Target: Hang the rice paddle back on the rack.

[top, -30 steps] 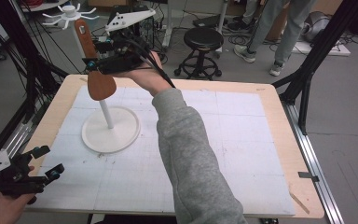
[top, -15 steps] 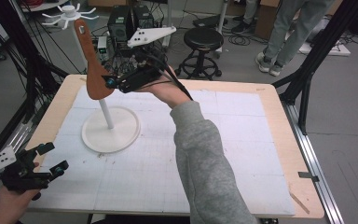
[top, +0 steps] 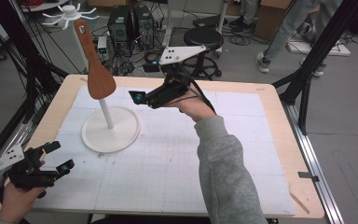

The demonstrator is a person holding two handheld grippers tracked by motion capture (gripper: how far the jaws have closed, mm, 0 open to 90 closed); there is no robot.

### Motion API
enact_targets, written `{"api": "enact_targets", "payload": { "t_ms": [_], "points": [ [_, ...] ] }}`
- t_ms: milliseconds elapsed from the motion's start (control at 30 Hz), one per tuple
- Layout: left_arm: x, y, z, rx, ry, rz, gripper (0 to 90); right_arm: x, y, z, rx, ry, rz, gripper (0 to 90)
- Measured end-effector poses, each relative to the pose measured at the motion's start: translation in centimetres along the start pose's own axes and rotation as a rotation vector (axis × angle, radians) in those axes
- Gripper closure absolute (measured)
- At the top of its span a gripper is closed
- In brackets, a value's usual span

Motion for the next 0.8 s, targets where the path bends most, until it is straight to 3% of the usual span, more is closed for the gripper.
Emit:
{"api": "enact_targets", "payload": {
  "t_ms": [367,800],
  "points": [
    [0.3,-0.1,-0.5,-0.014,-0.011,-0.011,1.8,-0.2,-4.2,3.5,0.008,-0.023,-0.044,0.0],
    [0.8,0.0,-0.4,-0.004,-0.020,-0.023,1.8,-1.9,-9.2,6.7,0.048,-0.058,-0.060,0.0]
  ]
}}
Point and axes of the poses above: each handheld gripper's, and its own axes: z roughly backward along the jaws, y roughly out of its top, x roughly to its right, the point moved 5 cm from there along -z, roughly forward along the jaws, and after that the axes turned 5 degrees about -x, right-handed, at the moved point
